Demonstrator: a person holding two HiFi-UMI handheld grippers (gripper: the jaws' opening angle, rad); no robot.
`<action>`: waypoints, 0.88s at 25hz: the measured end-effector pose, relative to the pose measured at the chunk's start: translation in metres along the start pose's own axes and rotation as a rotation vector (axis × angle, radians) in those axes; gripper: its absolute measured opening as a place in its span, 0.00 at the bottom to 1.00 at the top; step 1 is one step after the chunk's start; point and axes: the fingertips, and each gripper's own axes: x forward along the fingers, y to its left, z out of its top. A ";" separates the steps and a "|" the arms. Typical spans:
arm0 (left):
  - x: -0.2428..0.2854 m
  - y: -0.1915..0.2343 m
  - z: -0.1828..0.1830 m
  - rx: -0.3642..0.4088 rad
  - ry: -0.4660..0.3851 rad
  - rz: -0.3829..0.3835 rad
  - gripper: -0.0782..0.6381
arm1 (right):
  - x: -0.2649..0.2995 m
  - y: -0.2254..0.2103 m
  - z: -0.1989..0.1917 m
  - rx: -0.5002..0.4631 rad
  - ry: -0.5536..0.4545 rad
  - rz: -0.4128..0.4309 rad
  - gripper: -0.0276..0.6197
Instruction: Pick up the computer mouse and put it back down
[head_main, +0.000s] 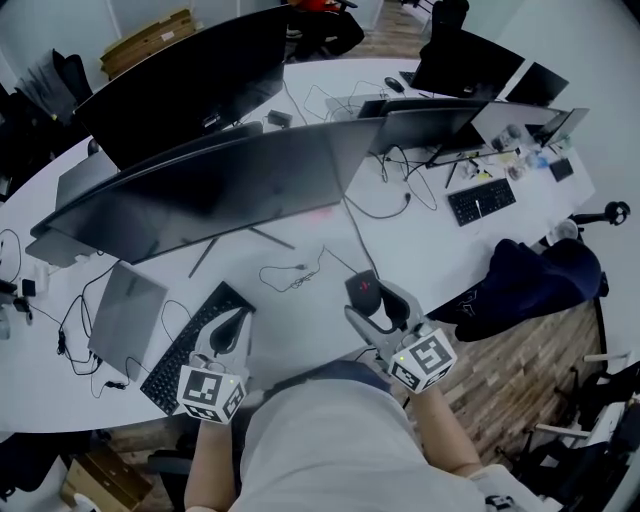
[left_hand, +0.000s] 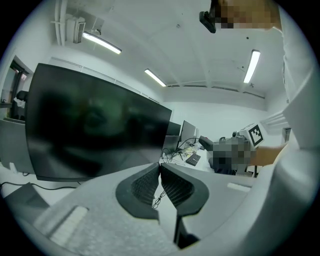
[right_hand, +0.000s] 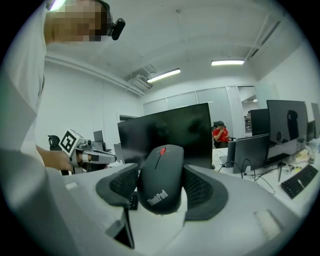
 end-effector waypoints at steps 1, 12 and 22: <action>0.002 -0.001 0.000 0.001 0.000 -0.005 0.13 | -0.002 -0.001 0.001 -0.005 -0.004 -0.003 0.48; 0.011 -0.001 -0.001 0.004 0.011 -0.012 0.13 | -0.001 -0.004 -0.002 -0.010 0.001 -0.001 0.48; 0.003 0.005 -0.003 -0.002 0.019 0.044 0.13 | 0.014 -0.007 -0.008 -0.004 0.023 0.042 0.48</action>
